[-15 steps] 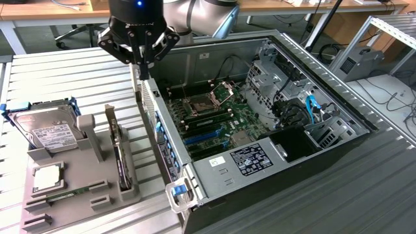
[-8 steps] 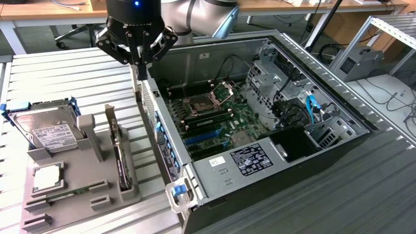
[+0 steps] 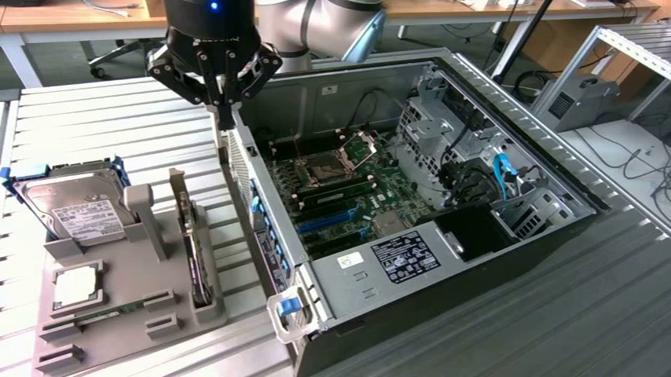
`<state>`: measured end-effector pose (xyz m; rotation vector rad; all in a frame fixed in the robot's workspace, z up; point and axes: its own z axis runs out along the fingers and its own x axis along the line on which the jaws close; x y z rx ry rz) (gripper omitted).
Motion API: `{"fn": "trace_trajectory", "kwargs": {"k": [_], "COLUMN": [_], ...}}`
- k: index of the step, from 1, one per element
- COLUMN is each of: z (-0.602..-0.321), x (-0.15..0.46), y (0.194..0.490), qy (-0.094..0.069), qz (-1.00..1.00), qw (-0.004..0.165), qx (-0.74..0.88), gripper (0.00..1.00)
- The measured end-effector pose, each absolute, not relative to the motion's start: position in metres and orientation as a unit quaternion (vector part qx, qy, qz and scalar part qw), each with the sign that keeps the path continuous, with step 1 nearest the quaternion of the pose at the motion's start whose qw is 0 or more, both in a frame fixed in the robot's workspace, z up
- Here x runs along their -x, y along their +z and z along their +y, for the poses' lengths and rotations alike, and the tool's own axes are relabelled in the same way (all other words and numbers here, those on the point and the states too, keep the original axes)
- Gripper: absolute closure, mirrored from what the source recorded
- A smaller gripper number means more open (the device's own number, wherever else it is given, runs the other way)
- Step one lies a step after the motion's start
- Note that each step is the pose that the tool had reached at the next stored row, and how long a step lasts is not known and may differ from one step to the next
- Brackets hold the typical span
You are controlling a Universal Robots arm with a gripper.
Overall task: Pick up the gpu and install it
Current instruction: 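Reach for the gpu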
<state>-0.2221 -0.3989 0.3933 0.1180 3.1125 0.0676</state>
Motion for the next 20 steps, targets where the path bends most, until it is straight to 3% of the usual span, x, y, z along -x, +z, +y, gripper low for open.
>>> {"fn": "trace_trajectory", "kwargs": {"k": [20], "z": [-0.399], "x": [0.235], "y": [0.393], "qy": [0.022], "qz": [0.999], "qw": [0.013], "qx": [-0.038], "gripper": [0.89]}}
